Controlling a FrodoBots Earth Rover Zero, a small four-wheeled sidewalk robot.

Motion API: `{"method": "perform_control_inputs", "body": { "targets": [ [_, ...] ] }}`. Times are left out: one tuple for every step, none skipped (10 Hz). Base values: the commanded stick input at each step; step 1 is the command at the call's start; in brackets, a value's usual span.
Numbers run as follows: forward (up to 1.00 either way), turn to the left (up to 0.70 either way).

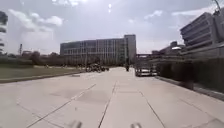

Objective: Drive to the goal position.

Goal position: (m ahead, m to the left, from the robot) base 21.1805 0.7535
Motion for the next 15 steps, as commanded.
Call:
{"method": "perform_control_inputs", "body": {
  "targets": [
    [1.0, 0.04],
    [1.0, 0.04],
    [1.0, 0.04],
    [1.0, 0.04],
    [1.0, 0.04],
    [1.0, 0.04],
    [1.0, 0.04],
    [1.0, 0.01],
    [1.0, -0.25],
    [1.0, -0.4],
    [1.0, -0.4],
    [1.0, -0.1],
    [1.0, 0.04],
    [1.0, 0.04],
    [1.0, 0.04]
  ]
}}
